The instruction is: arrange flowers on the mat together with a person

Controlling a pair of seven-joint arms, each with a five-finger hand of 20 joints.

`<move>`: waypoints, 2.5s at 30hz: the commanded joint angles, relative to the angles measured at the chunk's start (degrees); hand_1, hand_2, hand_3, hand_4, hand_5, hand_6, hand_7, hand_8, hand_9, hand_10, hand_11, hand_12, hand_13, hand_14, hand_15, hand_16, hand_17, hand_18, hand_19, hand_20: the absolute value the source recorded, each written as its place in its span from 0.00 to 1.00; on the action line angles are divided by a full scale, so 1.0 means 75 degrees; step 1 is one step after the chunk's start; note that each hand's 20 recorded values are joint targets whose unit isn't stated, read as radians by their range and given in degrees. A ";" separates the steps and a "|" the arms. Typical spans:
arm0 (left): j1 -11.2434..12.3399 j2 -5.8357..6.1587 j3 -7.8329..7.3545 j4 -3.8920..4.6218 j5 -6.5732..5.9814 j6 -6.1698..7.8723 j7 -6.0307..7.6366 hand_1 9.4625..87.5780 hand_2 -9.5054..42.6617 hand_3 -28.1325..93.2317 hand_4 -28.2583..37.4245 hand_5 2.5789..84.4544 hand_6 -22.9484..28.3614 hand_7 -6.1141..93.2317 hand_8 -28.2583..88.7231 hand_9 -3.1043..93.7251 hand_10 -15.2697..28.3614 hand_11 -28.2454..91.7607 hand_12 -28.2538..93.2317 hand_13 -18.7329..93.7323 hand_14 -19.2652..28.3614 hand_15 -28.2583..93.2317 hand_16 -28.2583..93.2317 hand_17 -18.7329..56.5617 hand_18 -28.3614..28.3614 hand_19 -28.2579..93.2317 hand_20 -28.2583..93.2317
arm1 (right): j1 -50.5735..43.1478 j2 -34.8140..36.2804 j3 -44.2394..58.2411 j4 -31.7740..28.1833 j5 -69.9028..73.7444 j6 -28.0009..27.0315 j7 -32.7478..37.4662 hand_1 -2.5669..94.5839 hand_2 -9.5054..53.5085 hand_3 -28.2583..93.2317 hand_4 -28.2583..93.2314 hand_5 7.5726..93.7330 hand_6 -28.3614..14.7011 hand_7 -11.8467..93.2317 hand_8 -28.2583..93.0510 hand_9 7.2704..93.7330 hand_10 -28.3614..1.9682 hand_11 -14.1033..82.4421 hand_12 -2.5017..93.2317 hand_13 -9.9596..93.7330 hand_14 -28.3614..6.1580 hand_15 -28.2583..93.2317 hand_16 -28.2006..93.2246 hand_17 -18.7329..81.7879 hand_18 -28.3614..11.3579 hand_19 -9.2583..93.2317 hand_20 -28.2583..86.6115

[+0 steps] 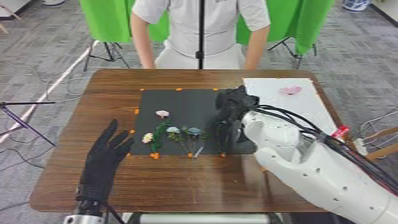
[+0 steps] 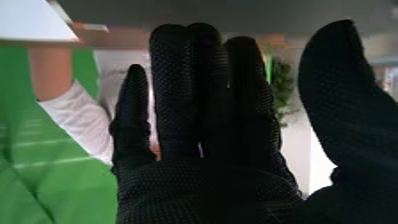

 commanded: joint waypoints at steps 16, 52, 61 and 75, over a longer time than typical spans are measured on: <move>0.0255 0.0108 -0.0060 -0.0077 0.0151 0.0358 0.0237 0.13 0.27 0.86 0.00 0.27 0.39 0.17 0.15 0.31 0.61 0.30 0.33 0.35 0.75 0.37 0.22 0.10 0.90 0.56 0.26 | -0.6041 -0.1698 0.6290 -0.3112 0.8875 0.0247 -0.2213 0.21 0.32 0.77 0.03 0.29 0.68 0.17 0.17 0.30 0.48 0.17 0.20 0.33 0.25 0.27 0.46 0.19 0.19 0.31 0.38; 0.0212 -0.0531 -0.0091 0.0217 0.0326 0.0124 0.0056 0.11 0.27 0.86 0.00 0.27 0.39 0.18 0.15 0.32 0.58 0.30 0.34 0.35 0.75 0.37 0.25 0.09 0.93 0.57 0.26 | -0.8083 -0.2728 0.6718 -0.2797 0.8540 0.1384 -0.3973 0.16 0.33 0.82 0.01 0.27 0.75 0.19 0.16 0.28 0.61 0.17 0.20 0.26 0.29 0.19 0.53 0.18 0.16 0.25 0.37; 0.0248 -0.0525 -0.0162 0.0211 0.0292 0.0219 0.0129 0.11 0.26 0.87 0.00 0.27 0.39 0.18 0.15 0.32 0.58 0.30 0.34 0.35 0.76 0.38 0.24 0.11 0.94 0.59 0.27 | -0.8022 -0.2799 0.6726 -0.2829 0.8556 0.1554 -0.3986 0.16 0.33 0.82 0.01 0.27 0.76 0.19 0.16 0.28 0.60 0.17 0.20 0.27 0.28 0.20 0.53 0.18 0.16 0.26 0.37; 0.0242 -0.0467 -0.0204 0.0189 0.0326 0.0181 0.0163 0.11 0.25 0.86 0.00 0.27 0.39 0.18 0.16 0.32 0.59 0.30 0.34 0.35 0.76 0.38 0.24 0.10 0.93 0.57 0.26 | -0.8044 -0.2769 0.6768 -0.2832 0.8497 0.1459 -0.3819 0.15 0.33 0.82 0.01 0.27 0.76 0.19 0.16 0.28 0.60 0.17 0.20 0.28 0.27 0.21 0.52 0.18 0.16 0.26 0.38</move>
